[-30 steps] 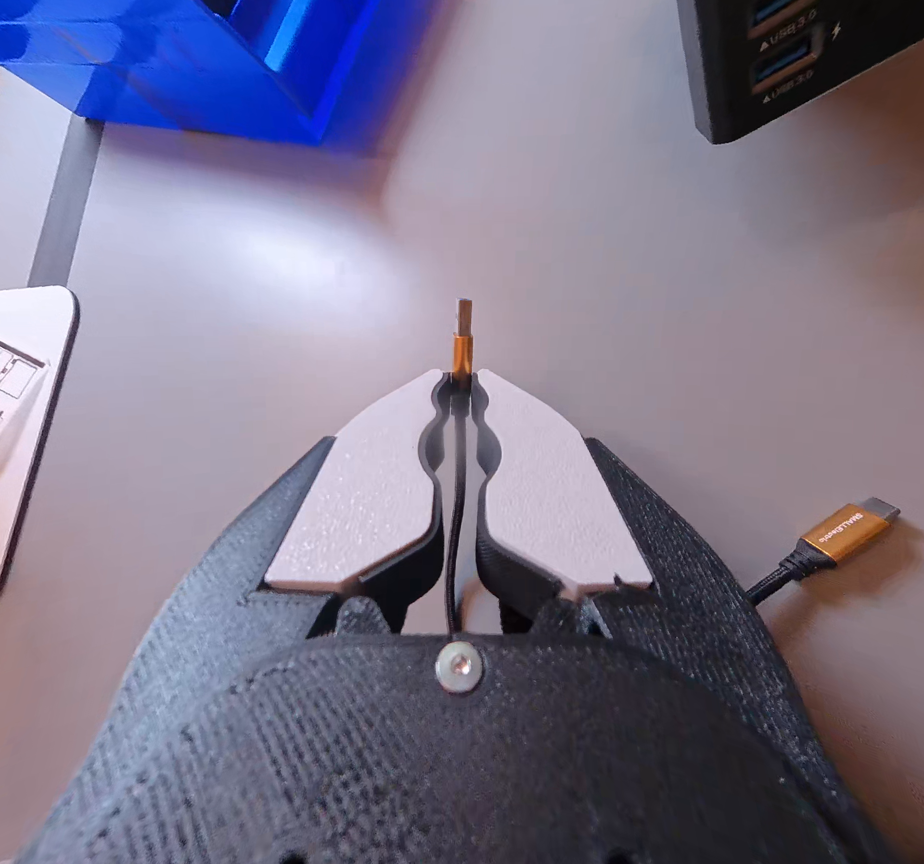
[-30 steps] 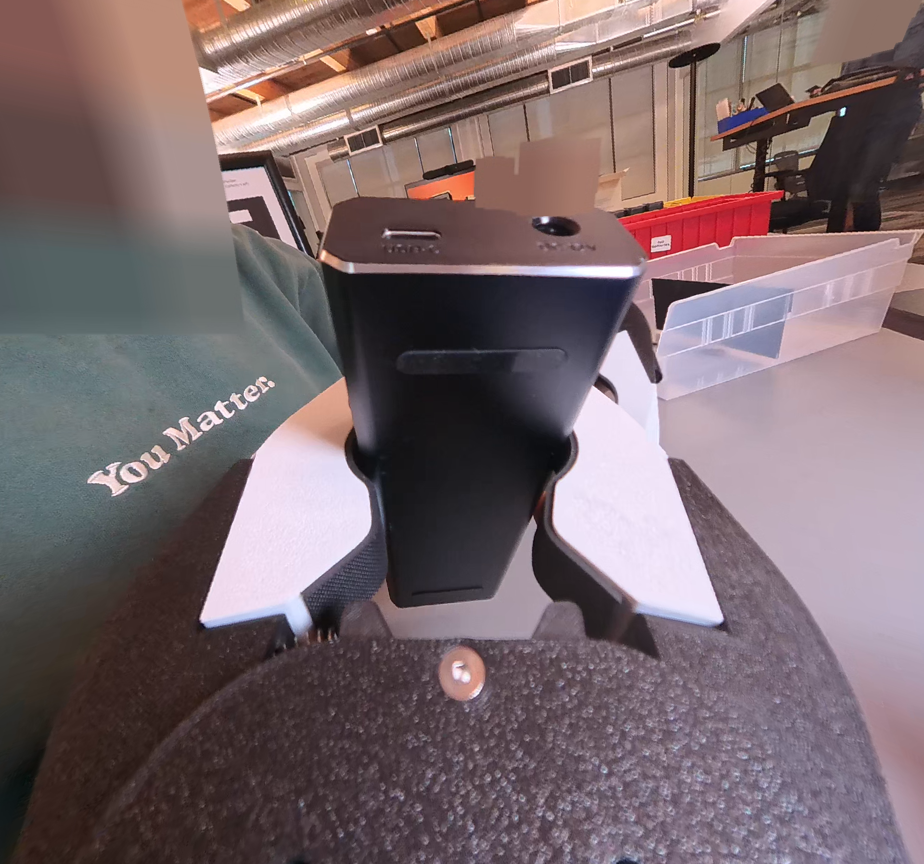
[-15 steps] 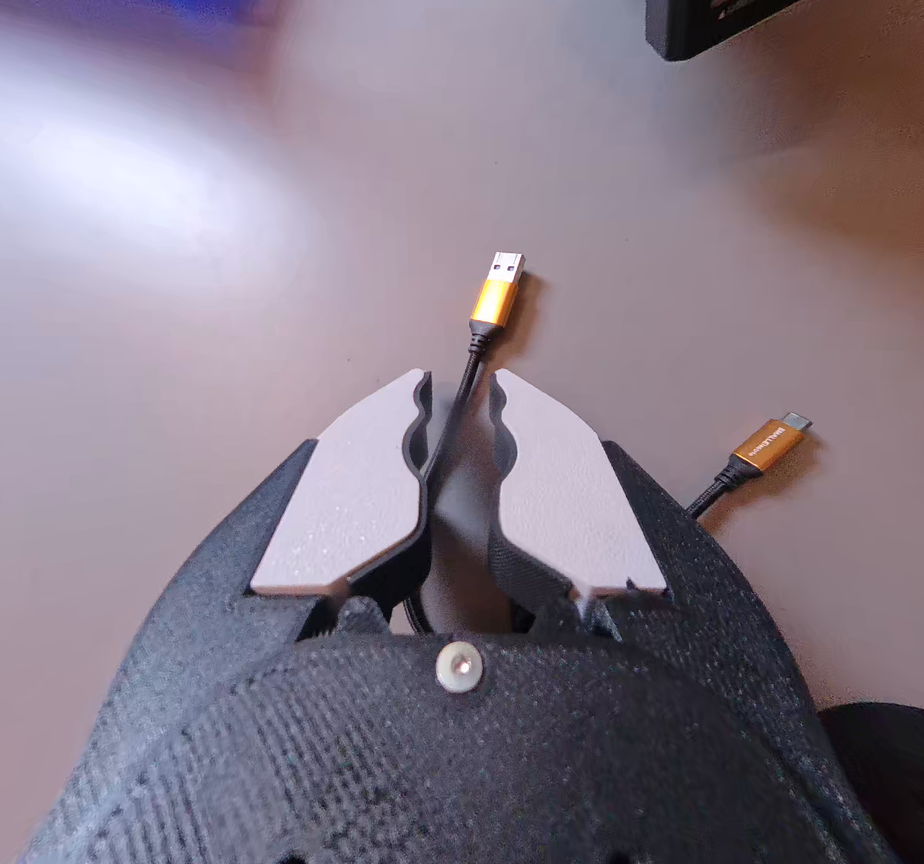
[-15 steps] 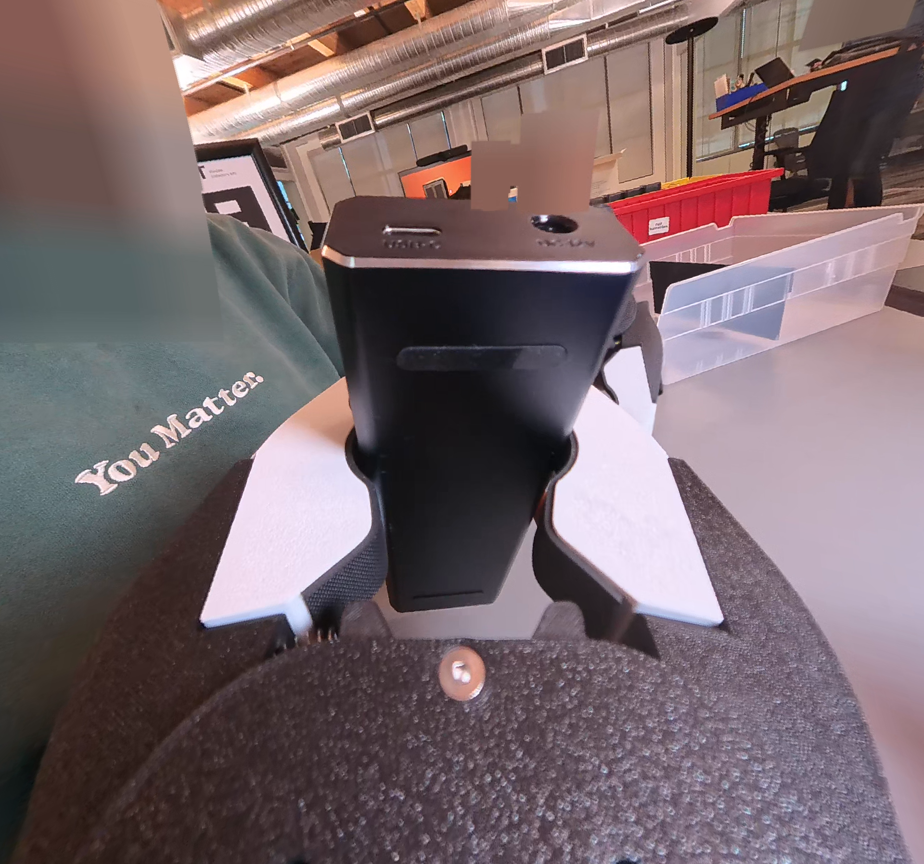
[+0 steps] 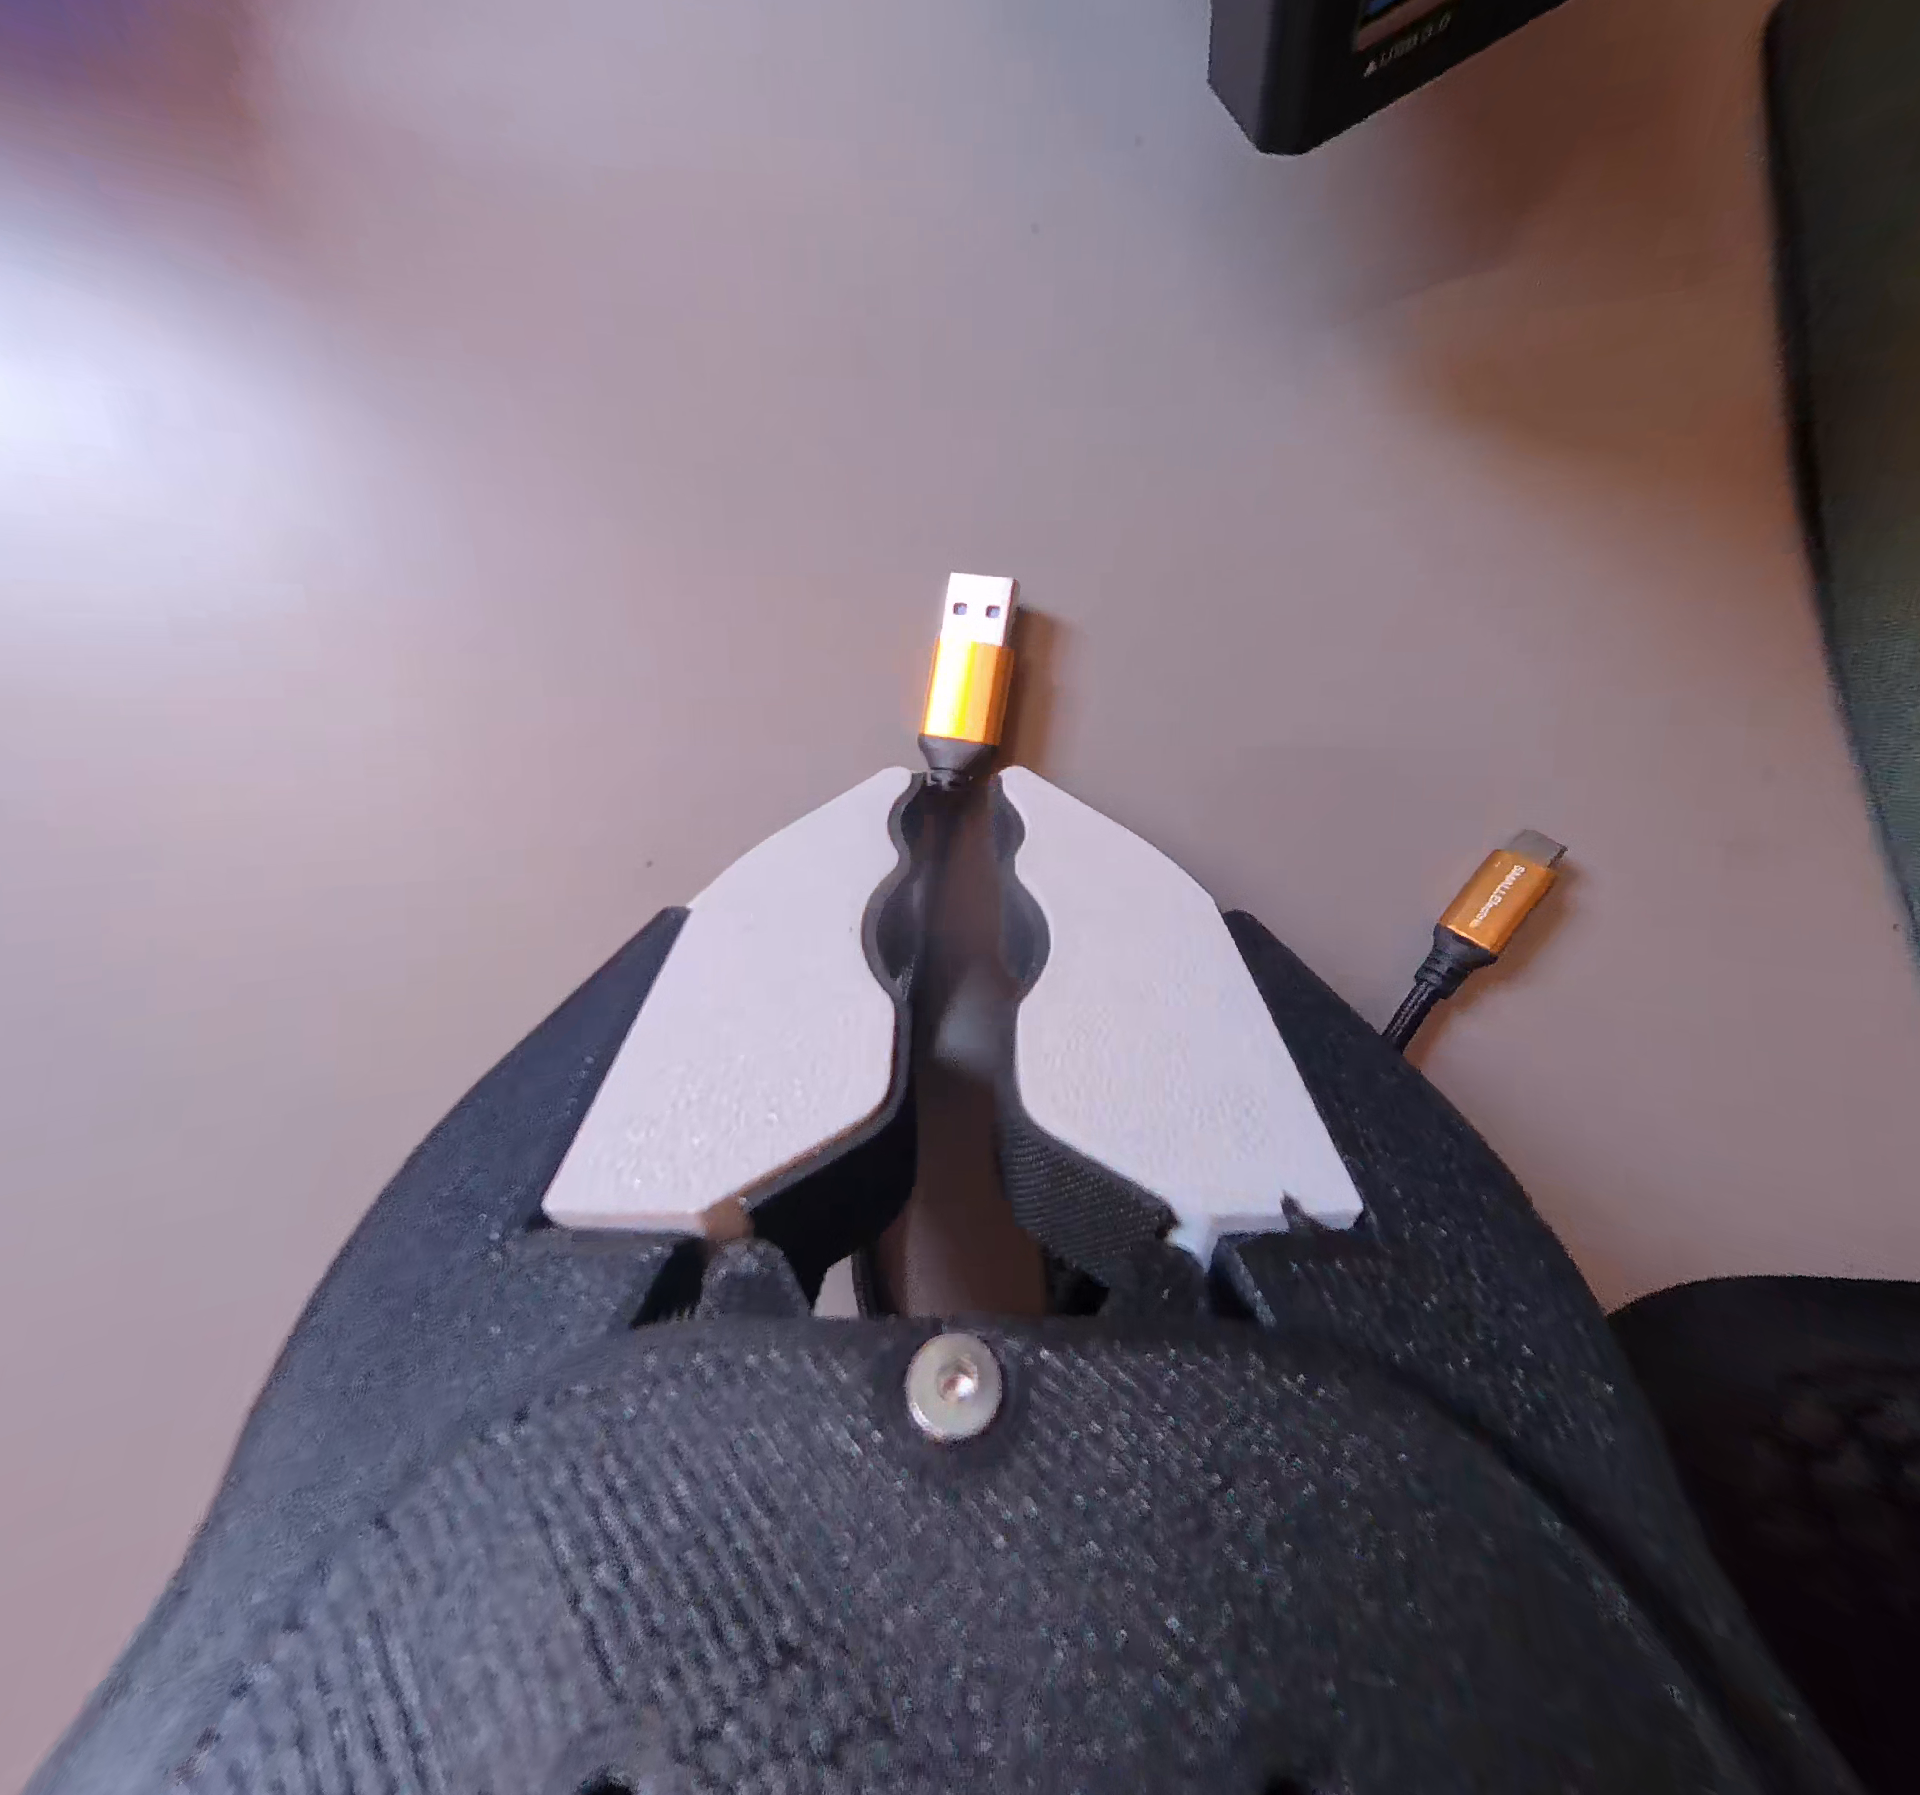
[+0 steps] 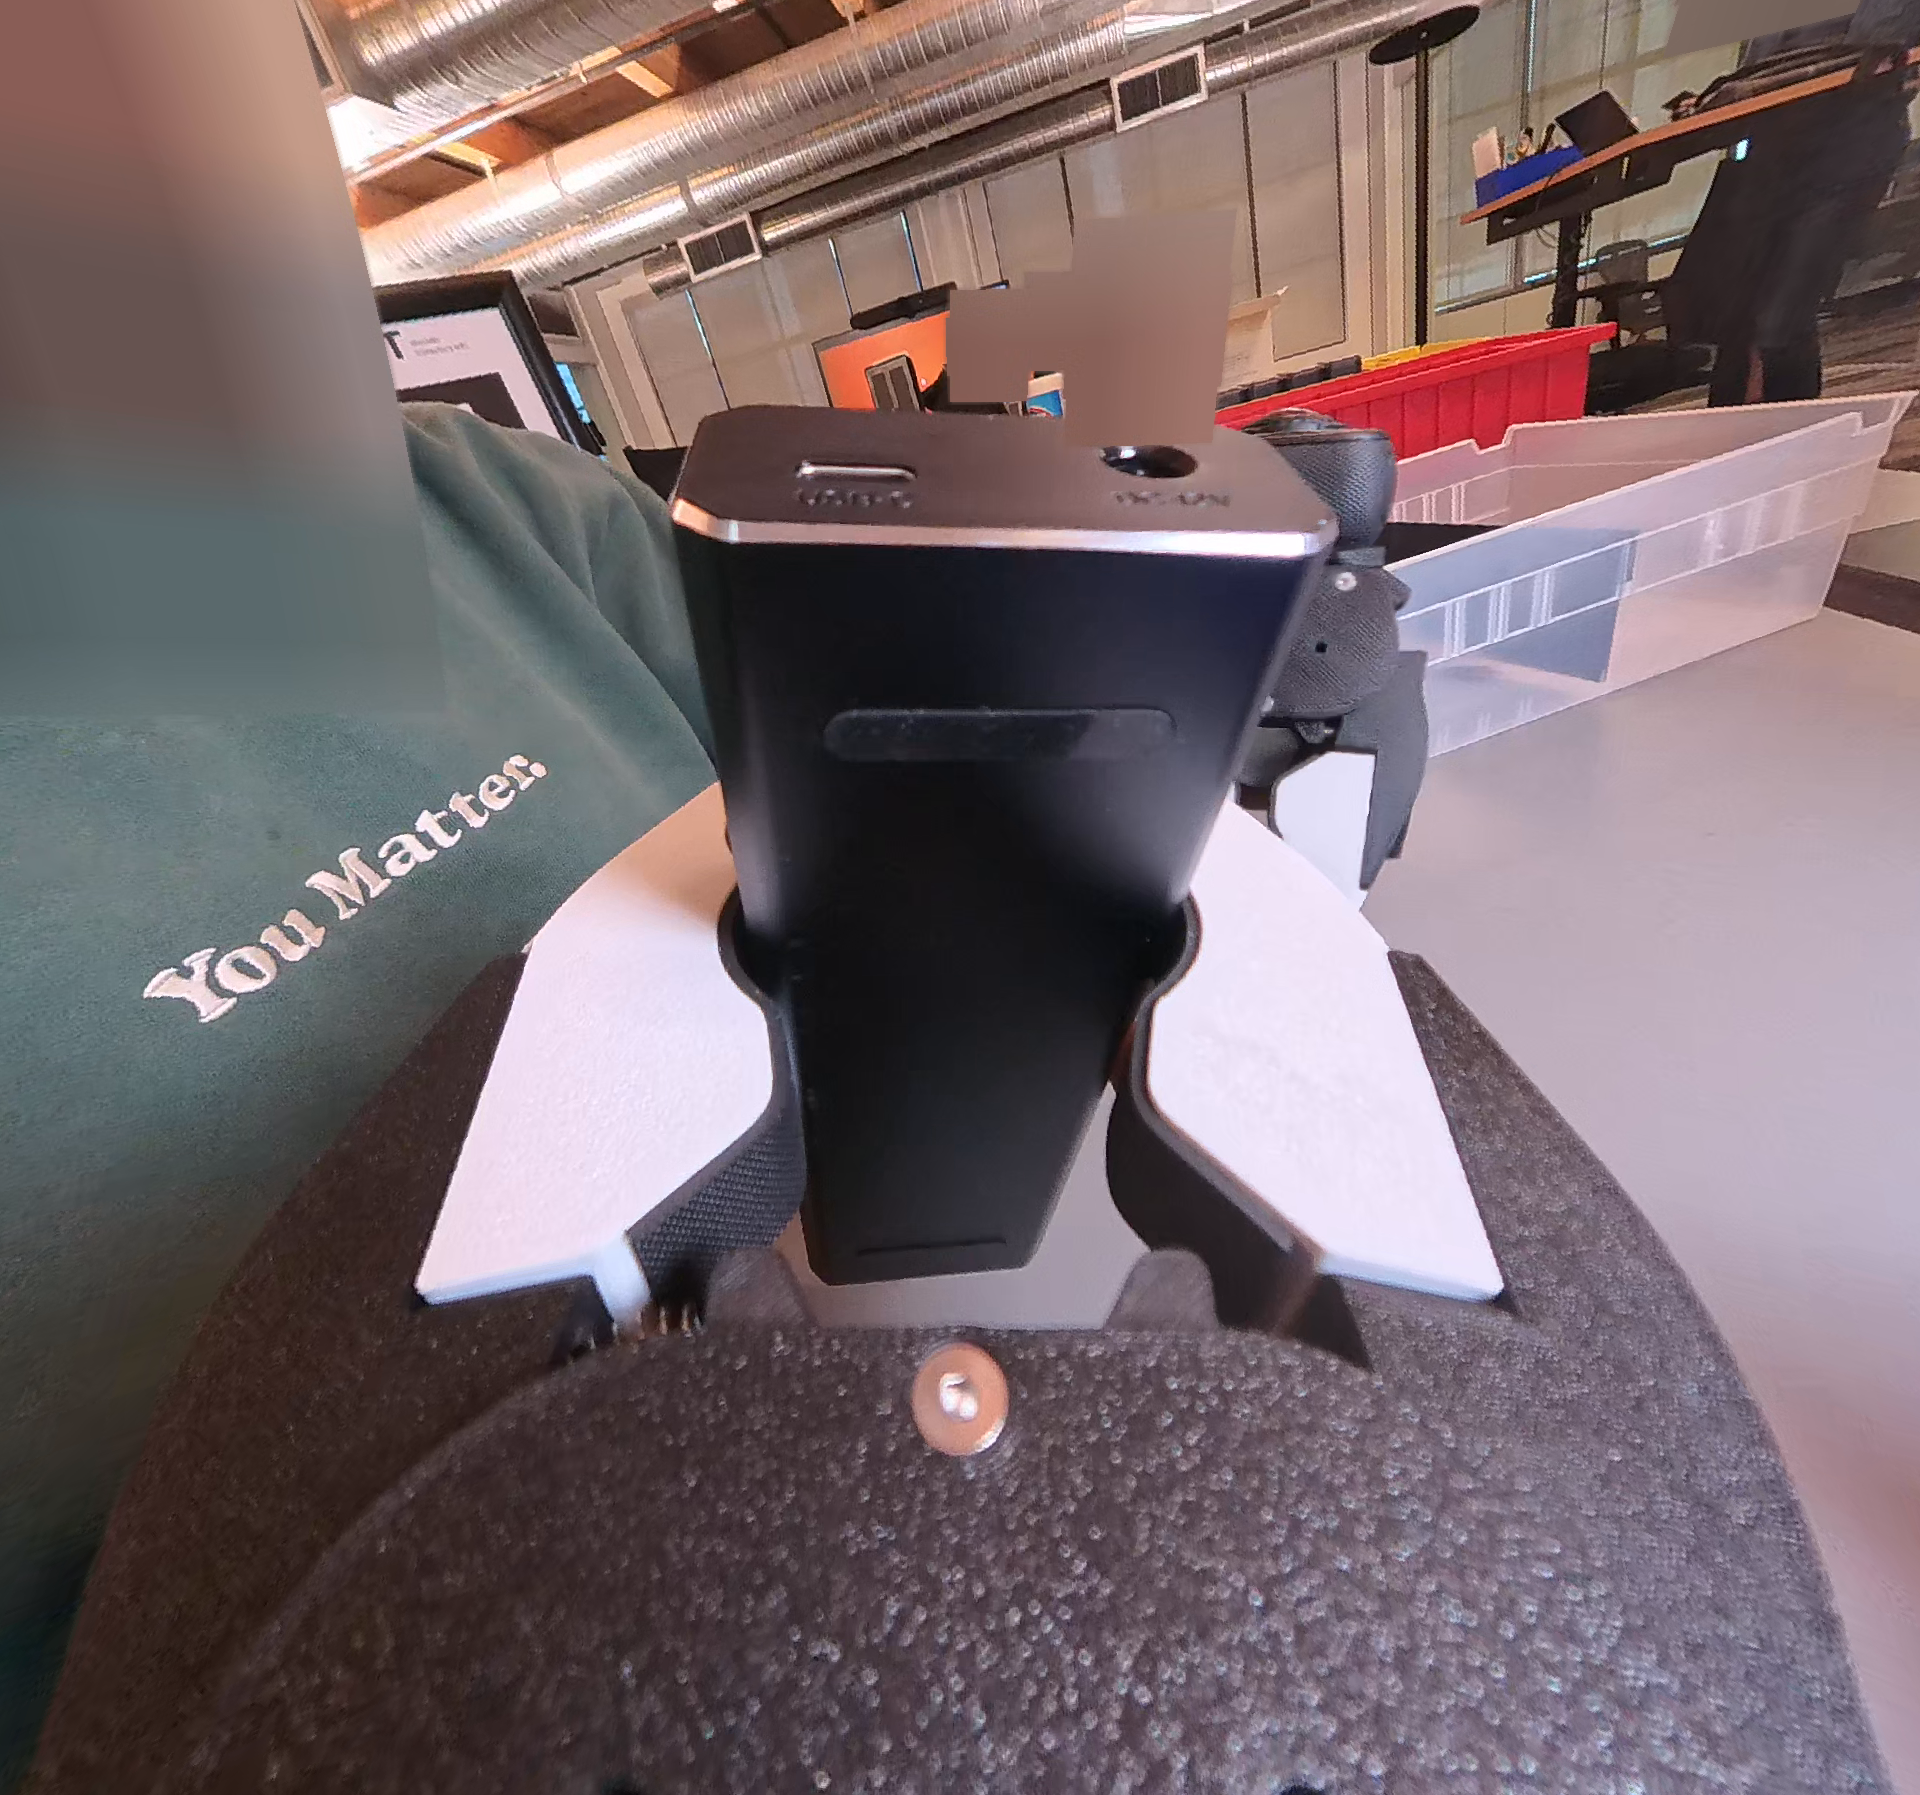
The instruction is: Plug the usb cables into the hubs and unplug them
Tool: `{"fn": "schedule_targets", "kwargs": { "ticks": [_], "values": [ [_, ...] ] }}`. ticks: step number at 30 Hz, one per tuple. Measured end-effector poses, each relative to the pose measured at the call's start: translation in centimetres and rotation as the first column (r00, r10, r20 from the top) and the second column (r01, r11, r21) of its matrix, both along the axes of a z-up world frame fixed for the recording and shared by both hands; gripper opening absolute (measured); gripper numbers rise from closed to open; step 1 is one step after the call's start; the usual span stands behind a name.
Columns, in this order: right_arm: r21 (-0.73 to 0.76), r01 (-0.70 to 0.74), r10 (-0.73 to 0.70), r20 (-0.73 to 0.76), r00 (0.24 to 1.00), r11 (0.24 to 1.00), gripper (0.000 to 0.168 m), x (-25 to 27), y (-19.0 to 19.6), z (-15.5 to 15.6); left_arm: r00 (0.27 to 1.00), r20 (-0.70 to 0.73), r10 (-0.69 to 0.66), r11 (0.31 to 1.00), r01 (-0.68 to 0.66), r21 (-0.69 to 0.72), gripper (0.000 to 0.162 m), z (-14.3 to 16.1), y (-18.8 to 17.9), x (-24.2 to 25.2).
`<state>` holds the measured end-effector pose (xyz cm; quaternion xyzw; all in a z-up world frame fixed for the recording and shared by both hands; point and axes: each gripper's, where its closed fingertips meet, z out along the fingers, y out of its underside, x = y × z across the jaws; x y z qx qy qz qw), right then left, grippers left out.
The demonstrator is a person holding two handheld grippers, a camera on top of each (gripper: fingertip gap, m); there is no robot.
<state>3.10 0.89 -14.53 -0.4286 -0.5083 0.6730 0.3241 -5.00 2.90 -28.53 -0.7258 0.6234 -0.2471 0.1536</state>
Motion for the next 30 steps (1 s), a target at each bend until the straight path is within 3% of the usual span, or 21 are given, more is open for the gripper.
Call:
{"fn": "schedule_targets", "kwargs": {
  "ticks": [3,7,11,17,30],
  "values": [
    [0.005,0.001,-0.001,0.003,1.0,1.0,0.072,0.0,0.0,-0.1,1.0,0.009,-0.002,1.0,0.002,-0.006,0.007,0.0,-0.2,0.4],
    [0.028,0.023,-0.023,0.004,1.0,0.999,0.072,0.0,0.1,-0.1,0.996,0.044,0.083,0.991,-0.087,0.103,0.007,0.7,0.3,0.6],
    [0.106,0.113,-0.118,0.036,0.992,0.988,0.072,-0.5,1.1,-1.0,0.967,0.201,0.158,0.971,-0.19,0.148,0.007,5.2,-0.1,1.0],
    [0.174,0.12,-0.135,0.076,0.988,0.977,0.072,-1.8,0.5,-2.0,0.966,0.215,0.145,0.946,-0.199,0.256,0.007,10.2,-1.4,3.0],
    [0.313,0.157,-0.214,0.157,0.964,0.937,0.072,-3.4,0.1,-3.9,0.984,0.13,0.126,0.944,-0.159,0.29,0.007,10.1,-1.4,4.9]
  ]
}}
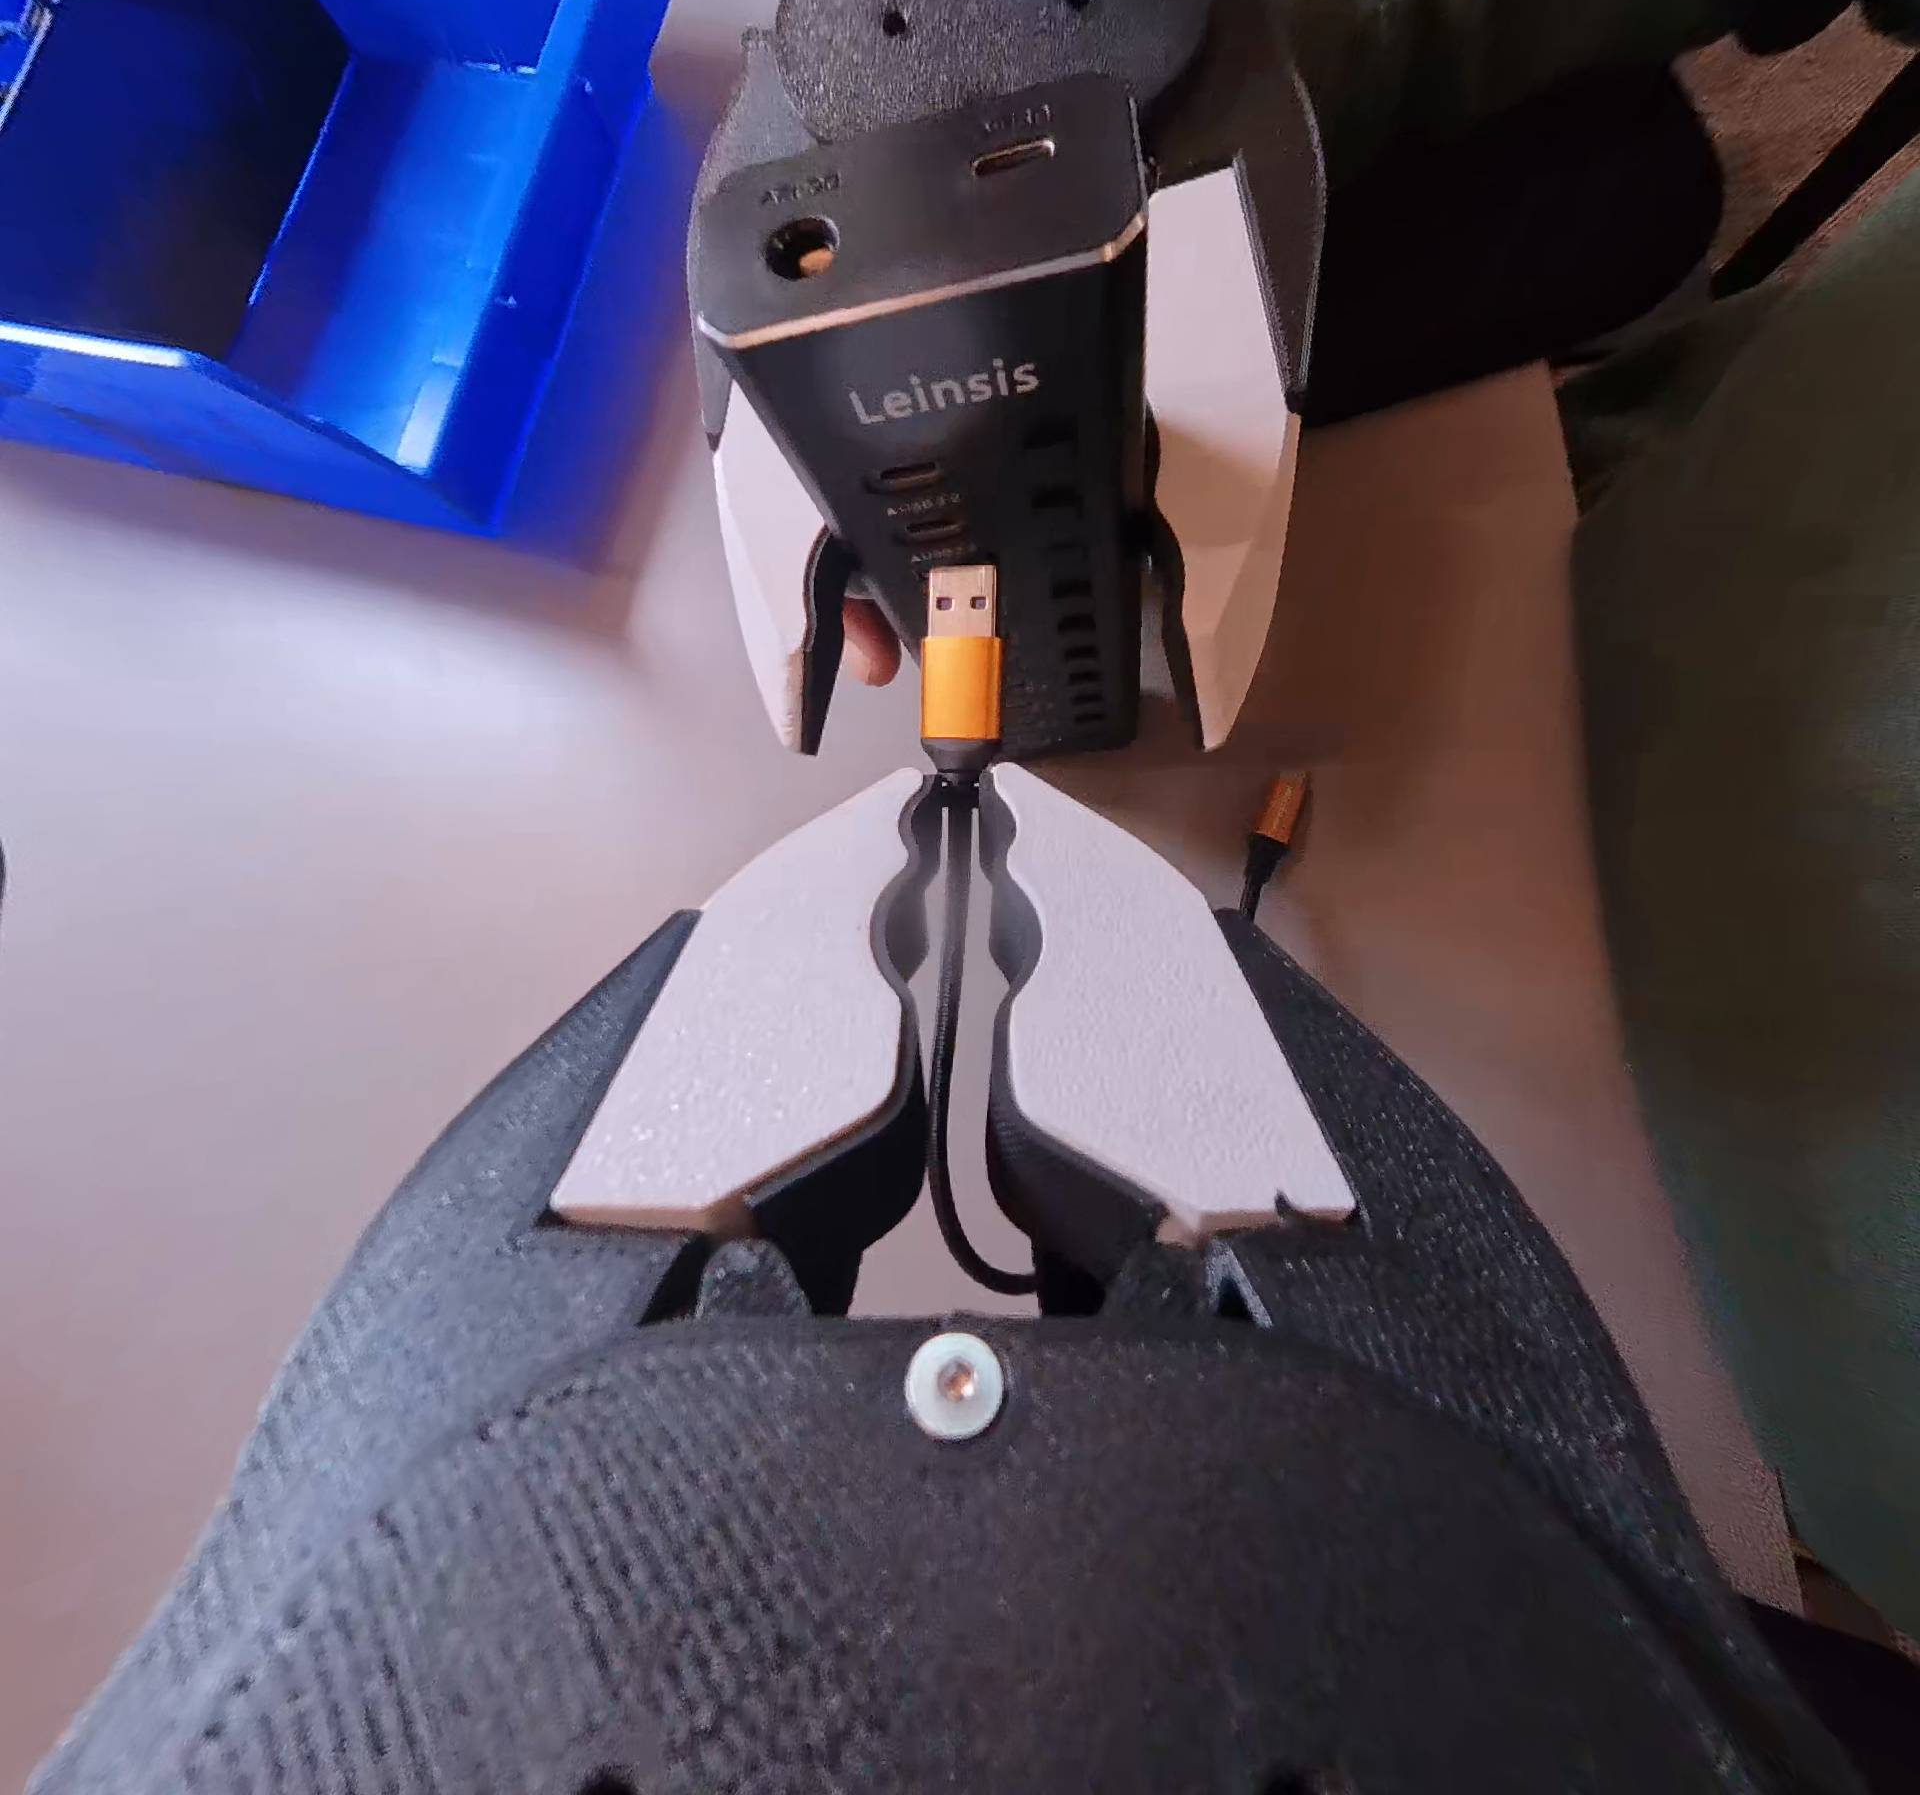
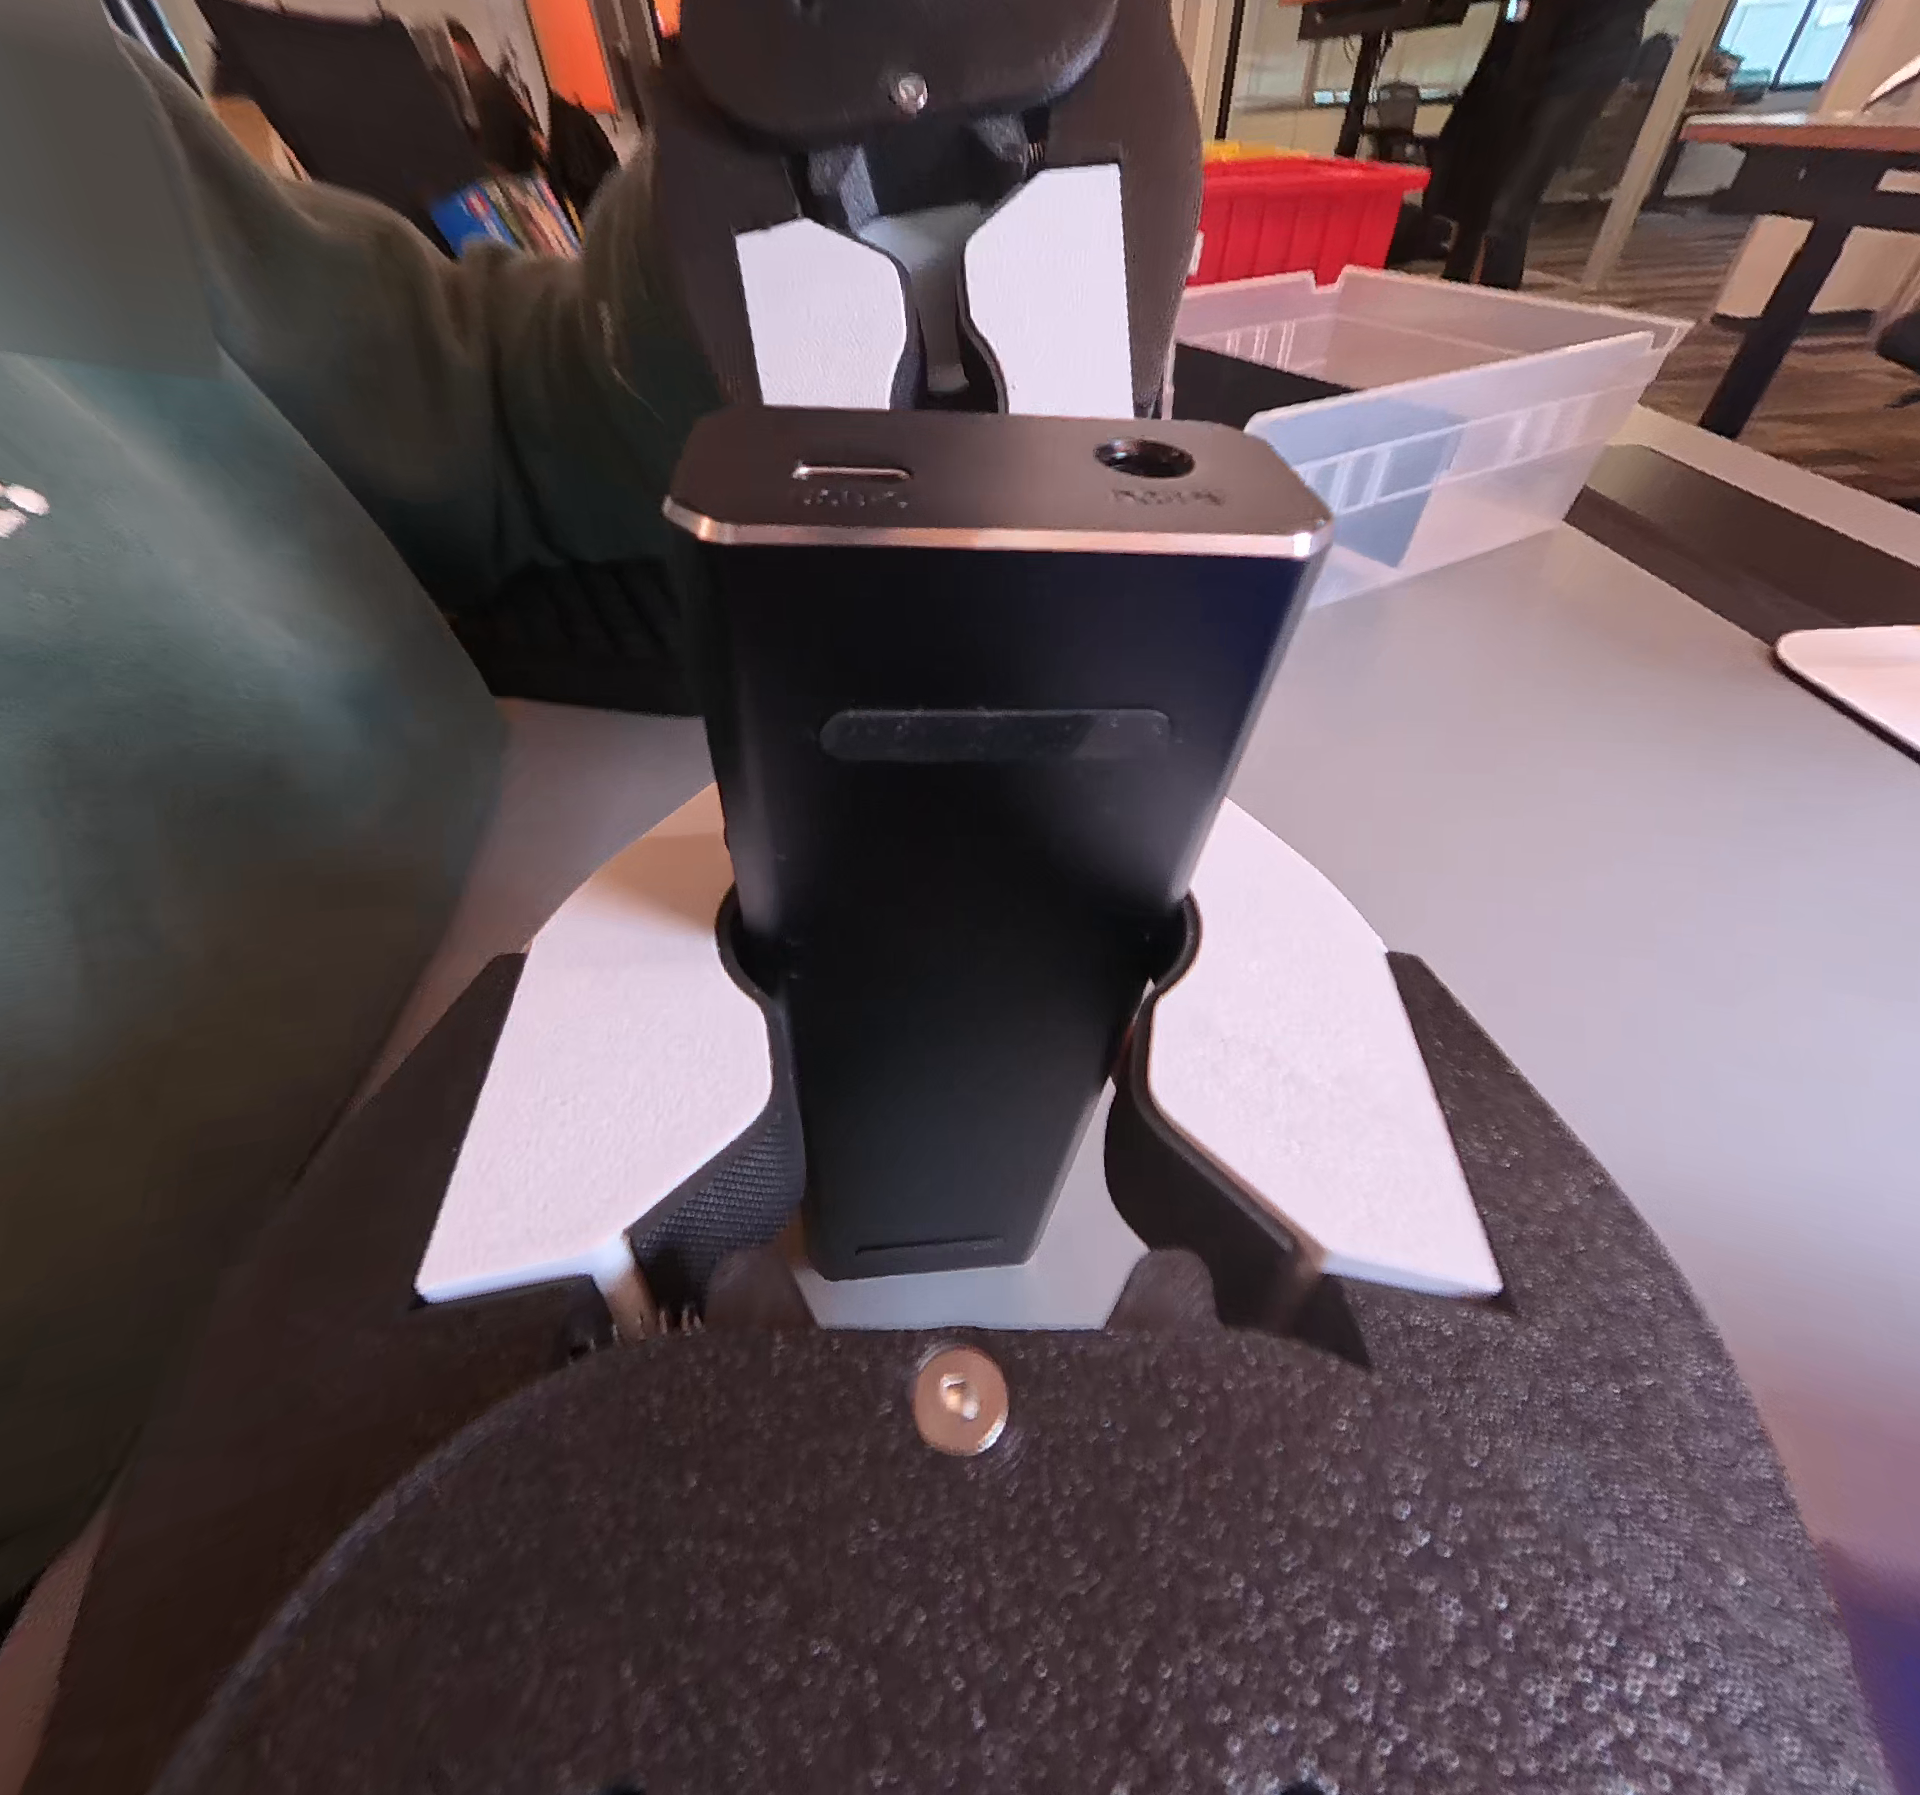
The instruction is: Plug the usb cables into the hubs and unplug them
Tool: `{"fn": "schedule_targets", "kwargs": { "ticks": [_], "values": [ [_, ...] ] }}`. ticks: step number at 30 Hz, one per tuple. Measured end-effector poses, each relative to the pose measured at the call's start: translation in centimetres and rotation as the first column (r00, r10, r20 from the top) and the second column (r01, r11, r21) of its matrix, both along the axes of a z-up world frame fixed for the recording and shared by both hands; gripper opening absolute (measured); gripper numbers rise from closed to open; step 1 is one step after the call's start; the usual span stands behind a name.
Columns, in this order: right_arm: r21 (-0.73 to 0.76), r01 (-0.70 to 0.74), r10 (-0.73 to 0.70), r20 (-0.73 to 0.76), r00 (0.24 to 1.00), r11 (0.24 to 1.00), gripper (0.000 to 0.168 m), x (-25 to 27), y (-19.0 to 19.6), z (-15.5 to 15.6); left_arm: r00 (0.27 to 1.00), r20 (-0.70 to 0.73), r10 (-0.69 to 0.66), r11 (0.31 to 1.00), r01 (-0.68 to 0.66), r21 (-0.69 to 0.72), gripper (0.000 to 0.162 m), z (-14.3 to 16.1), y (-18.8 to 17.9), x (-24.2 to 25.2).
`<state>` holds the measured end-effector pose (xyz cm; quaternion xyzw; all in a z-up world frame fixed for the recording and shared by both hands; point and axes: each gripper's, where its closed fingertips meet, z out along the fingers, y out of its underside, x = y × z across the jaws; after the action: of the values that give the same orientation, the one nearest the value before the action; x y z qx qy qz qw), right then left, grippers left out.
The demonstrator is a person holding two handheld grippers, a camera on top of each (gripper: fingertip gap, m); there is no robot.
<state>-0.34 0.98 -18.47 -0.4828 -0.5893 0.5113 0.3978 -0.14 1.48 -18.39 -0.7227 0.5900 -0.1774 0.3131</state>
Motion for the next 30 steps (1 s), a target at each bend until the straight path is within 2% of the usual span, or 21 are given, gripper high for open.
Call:
{"fn": "schedule_targets", "kwargs": {
  "ticks": [6,11,16,21,30],
  "values": [
    [0.049,0.053,-0.056,0.068,0.996,0.997,0.072,-0.3,0.4,-0.6,0.992,-0.117,0.035,0.997,-0.027,0.069,0.007,-0.6,0.6,-0.5],
    [0.071,0.094,-0.102,0.118,0.988,0.993,0.072,-0.2,0.7,-0.8,0.993,-0.114,0.012,0.997,-0.004,0.074,0.007,0.1,0.3,-0.4],
    [0.084,0.085,-0.096,0.132,0.987,0.993,0.072,-0.4,0.2,-0.7,0.982,-0.189,0.005,0.996,0.012,0.092,0.007,0.0,0.2,-0.5],
    [0.066,0.084,-0.093,0.132,0.987,0.994,0.072,-0.1,0.2,-0.8,0.995,-0.103,-0.012,0.996,0.02,0.084,0.007,1.0,0.1,0.1],
    [0.058,0.081,-0.089,0.151,0.984,0.995,0.072,-0.3,0.1,-1.0,0.998,-0.049,-0.035,0.997,0.038,0.068,0.006,0.7,0.0,0.1]
  ]
}}
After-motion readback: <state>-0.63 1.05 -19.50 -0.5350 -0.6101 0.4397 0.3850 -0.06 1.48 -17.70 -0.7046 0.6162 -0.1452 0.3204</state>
